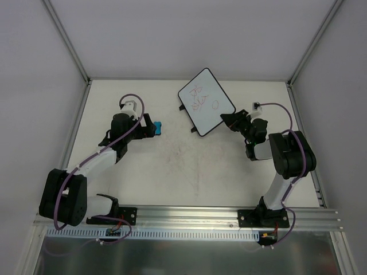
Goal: Erase the whiteboard
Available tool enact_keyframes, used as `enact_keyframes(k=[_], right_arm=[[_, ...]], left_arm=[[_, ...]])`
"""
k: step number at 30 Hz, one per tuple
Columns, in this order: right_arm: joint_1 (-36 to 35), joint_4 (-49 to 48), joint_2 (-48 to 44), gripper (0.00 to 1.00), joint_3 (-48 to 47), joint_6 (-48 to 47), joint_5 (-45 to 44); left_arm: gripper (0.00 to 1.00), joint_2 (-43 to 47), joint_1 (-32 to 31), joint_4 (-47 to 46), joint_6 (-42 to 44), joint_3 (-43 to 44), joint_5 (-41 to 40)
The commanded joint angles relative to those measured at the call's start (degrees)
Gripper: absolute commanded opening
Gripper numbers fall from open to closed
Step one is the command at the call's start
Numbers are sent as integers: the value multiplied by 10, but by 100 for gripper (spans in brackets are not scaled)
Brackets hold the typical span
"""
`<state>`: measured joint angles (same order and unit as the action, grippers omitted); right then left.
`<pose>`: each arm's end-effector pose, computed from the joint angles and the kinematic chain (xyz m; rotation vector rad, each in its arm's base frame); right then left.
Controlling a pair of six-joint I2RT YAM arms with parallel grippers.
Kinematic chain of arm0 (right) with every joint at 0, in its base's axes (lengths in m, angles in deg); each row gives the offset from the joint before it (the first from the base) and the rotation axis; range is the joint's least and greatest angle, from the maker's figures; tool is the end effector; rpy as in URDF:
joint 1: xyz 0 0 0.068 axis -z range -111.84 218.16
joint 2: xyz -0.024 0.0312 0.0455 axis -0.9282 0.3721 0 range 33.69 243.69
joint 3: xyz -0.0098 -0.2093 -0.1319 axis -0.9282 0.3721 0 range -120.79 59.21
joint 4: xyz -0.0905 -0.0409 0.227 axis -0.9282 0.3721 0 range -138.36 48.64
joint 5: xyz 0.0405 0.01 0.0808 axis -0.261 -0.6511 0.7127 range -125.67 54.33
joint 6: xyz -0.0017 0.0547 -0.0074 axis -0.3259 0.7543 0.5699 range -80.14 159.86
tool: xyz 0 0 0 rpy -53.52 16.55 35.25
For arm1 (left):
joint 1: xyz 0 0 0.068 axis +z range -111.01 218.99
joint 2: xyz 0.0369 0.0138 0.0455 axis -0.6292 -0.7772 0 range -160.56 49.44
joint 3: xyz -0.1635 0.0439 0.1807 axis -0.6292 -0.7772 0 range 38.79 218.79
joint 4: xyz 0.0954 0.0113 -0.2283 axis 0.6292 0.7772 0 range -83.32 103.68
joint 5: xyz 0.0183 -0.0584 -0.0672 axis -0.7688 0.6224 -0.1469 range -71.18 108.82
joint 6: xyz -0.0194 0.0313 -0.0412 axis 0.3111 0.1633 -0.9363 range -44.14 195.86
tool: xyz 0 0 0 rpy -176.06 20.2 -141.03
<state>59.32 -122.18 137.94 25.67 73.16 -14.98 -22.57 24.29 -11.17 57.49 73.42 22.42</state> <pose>0.3146 0.0624 0.1524 0.0364 1.5823 0.8546 0.2616 -0.0710 0.2104 -0.0190 1.9366 -0.4475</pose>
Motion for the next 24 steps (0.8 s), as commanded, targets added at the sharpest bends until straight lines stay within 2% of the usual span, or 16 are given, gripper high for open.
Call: enact_keyframes(k=[1, 9, 15, 19, 24], right_arm=[[4, -33, 6, 18, -15, -2, -8], [3, -18, 0, 15, -13, -5, -15], [2, -12, -1, 4, -14, -5, -11], [3, -13, 1, 0, -15, -7, -9], [4, -13, 2, 0, -17, -6, -8]], left_arm=[[99, -29, -4, 4, 18, 44, 27], [99, -88, -4, 39, 8, 97, 73], [99, -114, -5, 47, 4, 119, 89], [97, -136, -10, 64, 7, 139, 84], [96, -164, -31, 112, 19, 172, 56]])
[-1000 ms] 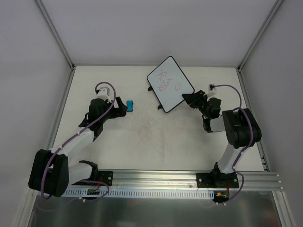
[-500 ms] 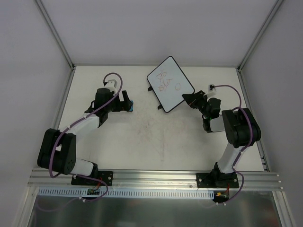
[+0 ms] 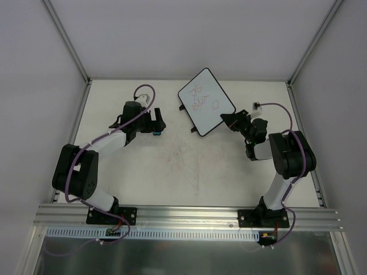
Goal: Erase the whiteboard
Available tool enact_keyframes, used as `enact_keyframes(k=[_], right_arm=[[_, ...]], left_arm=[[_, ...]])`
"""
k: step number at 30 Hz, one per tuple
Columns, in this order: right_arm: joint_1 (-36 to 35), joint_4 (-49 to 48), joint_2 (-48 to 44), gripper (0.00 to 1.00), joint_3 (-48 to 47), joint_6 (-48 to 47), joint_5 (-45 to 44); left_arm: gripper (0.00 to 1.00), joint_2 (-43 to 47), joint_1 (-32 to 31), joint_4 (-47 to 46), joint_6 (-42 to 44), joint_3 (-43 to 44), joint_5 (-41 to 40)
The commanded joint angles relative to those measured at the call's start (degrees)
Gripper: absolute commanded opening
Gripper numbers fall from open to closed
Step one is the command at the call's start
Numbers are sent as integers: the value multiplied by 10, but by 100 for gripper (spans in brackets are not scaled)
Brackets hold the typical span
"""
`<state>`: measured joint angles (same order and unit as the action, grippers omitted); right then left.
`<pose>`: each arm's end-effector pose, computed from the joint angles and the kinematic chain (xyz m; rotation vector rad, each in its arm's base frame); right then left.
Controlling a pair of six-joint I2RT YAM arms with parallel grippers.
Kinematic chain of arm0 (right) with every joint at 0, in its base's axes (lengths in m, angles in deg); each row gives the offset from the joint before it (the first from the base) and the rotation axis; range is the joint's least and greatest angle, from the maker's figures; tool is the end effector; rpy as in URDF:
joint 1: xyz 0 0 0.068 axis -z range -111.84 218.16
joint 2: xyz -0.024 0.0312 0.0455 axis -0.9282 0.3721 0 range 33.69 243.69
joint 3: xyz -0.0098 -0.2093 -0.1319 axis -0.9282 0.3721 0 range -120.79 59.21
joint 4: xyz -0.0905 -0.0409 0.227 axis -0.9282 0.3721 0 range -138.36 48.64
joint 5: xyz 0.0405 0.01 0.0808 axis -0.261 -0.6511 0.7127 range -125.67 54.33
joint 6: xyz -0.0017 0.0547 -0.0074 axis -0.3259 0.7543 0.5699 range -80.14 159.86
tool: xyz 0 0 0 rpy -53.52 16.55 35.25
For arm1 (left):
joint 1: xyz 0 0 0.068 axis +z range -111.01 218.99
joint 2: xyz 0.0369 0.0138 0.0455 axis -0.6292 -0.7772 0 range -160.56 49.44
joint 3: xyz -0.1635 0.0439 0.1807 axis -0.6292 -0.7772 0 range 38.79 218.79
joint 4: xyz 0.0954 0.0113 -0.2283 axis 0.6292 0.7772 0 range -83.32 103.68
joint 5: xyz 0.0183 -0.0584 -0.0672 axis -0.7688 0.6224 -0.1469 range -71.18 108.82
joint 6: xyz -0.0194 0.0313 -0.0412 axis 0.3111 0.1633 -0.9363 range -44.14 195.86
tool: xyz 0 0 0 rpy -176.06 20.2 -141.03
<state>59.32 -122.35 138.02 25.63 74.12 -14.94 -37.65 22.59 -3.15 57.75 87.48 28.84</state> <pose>0.3147 0.0624 0.1525 0.0484 1.5818 0.8682 0.3082 -0.0974 0.2020 0.0783 2.1062 -0.5471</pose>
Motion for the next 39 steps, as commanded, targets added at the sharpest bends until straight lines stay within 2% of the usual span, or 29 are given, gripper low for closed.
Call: enact_keyframes(k=[1, 8, 16, 22, 36, 39], right_arm=[[3, -12, 1, 0, -16, -15, -7], [2, -14, 3, 0, -17, -13, -3], [1, -21, 6, 0, -18, -15, 3], [2, -21, 8, 0, -20, -13, 4], [2, -23, 12, 0, -23, -13, 10], [2, -24, 13, 0, -24, -13, 9]], left_arm=[[96, -19, -18, 43, 18, 46, -28], [92, -88, -40, 130, 24, 120, -92], [89, -113, -40, 147, 33, 147, -134], [88, -130, -39, 149, 43, 158, -126], [64, -180, -37, 158, 55, 191, -112], [63, -186, -37, 161, 52, 195, -122]])
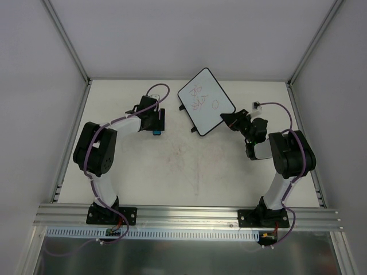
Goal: Erase the whiteboard
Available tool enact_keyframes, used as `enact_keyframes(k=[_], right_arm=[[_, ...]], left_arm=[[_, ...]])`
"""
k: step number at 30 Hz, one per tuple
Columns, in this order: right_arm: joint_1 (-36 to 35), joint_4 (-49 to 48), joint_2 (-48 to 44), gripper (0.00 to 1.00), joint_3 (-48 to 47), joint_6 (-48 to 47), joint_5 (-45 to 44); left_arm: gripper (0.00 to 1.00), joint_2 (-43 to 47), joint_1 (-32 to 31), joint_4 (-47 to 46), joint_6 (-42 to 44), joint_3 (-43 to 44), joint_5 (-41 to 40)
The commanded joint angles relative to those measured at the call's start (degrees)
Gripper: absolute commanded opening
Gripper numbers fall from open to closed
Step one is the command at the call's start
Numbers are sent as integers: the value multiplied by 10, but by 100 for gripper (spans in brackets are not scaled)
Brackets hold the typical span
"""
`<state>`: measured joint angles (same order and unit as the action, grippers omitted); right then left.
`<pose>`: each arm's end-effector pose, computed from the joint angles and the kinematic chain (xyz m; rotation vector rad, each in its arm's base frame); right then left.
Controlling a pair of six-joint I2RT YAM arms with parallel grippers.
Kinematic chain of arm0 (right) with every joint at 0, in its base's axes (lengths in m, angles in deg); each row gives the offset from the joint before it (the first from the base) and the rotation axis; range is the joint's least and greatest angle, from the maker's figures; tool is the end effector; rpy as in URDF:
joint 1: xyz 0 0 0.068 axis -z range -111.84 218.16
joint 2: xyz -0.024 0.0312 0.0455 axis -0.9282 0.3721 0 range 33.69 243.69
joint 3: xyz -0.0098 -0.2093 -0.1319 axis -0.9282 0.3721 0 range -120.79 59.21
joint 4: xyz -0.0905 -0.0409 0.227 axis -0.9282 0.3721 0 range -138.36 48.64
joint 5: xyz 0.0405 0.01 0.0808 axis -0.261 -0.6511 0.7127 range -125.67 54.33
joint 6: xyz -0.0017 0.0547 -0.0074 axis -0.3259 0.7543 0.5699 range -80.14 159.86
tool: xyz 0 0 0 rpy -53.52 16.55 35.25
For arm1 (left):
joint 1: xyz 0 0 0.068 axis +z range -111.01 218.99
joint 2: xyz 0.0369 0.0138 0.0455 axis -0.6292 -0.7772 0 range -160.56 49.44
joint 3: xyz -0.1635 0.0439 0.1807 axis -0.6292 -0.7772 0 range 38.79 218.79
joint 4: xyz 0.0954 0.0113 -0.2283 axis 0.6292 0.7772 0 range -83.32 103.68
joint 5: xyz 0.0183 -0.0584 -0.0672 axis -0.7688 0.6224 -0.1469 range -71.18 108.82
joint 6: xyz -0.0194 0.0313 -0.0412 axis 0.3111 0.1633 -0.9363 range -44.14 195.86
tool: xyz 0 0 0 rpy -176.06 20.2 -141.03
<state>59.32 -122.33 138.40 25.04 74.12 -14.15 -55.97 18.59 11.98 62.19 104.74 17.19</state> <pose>0.3167 0.0632 0.1530 0.0358 1.5808 0.8784 0.3550 -0.1308 0.1643 0.1250 2.3632 -0.2566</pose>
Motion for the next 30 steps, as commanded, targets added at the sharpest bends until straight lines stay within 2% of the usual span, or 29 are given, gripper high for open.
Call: enact_keyframes(k=[1, 5, 7, 10, 16, 21, 23, 26, 30], right_arm=[[2, -26, 9, 0, -16, -13, 0], [2, -25, 8, 0, -15, -11, 1], [1, -26, 9, 0, -17, -11, 3], [1, -27, 13, 0, -19, -9, 5], [1, -28, 15, 0, -21, -8, 6], [1, -27, 15, 0, -20, -9, 6], [1, -27, 15, 0, -18, -10, 4], [2, -28, 16, 0, -19, -10, 4], [1, -28, 18, 0, -19, -9, 5]], left_arm=[[63, -4, 4, 10, 8, 24, -7], [58, -16, 4, 13, 8, 32, -12], [49, -18, 4, 14, 4, 36, -18], [44, -25, 4, 14, 1, 43, -28], [43, -39, 4, 18, 6, 55, -29], [49, -43, 4, 23, 5, 54, -35], [49, -42, 4, 23, 6, 54, -39], [36, -38, 4, 23, 8, 52, -50], [35, -24, 4, 23, 8, 52, -58]])
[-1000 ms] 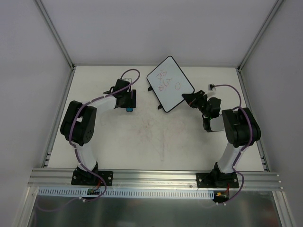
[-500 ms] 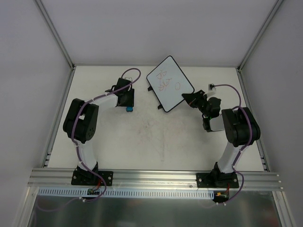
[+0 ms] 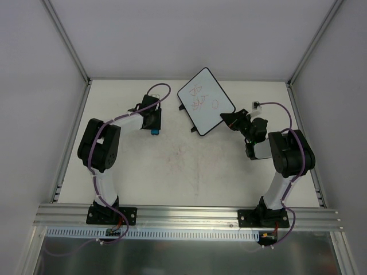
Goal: Erase the whiteboard
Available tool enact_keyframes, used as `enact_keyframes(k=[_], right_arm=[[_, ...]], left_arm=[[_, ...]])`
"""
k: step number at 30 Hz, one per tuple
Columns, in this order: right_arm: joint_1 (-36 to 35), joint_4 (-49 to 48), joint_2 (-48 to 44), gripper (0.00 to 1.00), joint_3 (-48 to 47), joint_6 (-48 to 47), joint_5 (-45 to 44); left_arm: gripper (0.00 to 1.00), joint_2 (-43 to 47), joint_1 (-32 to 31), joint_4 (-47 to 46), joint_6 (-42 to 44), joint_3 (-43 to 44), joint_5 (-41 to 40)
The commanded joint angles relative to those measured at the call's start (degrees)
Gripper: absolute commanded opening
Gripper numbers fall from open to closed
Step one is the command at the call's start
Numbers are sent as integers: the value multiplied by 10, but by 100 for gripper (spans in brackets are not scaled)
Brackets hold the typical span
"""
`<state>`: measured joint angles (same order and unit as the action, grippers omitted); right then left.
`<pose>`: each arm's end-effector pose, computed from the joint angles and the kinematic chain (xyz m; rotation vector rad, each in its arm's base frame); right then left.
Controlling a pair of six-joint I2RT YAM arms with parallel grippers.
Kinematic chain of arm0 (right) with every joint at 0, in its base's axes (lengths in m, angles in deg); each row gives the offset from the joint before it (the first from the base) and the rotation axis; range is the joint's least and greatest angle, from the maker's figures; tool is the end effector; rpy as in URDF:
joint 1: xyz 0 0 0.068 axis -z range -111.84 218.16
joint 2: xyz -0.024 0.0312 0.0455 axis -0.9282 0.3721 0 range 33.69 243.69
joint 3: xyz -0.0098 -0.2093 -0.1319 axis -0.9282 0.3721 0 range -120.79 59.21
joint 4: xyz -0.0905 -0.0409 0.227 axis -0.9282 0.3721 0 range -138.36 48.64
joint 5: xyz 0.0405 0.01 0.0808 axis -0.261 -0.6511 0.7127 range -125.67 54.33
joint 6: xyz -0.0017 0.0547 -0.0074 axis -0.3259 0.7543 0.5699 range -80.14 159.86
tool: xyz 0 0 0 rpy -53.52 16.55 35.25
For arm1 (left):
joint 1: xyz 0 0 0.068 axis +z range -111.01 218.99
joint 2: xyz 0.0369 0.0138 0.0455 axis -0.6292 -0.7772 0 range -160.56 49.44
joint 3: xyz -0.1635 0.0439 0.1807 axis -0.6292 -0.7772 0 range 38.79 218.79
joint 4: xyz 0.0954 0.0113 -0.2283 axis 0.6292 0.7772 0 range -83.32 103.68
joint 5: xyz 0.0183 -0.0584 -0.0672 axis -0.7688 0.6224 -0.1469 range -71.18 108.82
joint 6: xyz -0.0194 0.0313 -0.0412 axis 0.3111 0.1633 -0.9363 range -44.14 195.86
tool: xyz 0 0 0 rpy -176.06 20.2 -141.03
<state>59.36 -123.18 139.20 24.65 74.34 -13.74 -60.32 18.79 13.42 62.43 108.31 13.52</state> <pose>0.3183 0.0635 0.1520 0.0309 1.5746 0.8861 0.3682 -0.1317 0.1530 0.0978 2.3908 -0.1667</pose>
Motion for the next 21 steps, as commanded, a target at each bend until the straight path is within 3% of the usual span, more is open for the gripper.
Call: enact_keyframes(k=[1, 8, 21], right_arm=[[1, -19, 11, 0, -16, -10, 0], [1, -19, 12, 0, -16, -9, 3], [-2, -17, 9, 0, -18, -15, 12]], left_arm=[[35, 23, 2, 8, 6, 18, -23], [24, 42, 2, 8, 1, 42, 7], [22, 23, 2, -12, -66, 194, 121]])
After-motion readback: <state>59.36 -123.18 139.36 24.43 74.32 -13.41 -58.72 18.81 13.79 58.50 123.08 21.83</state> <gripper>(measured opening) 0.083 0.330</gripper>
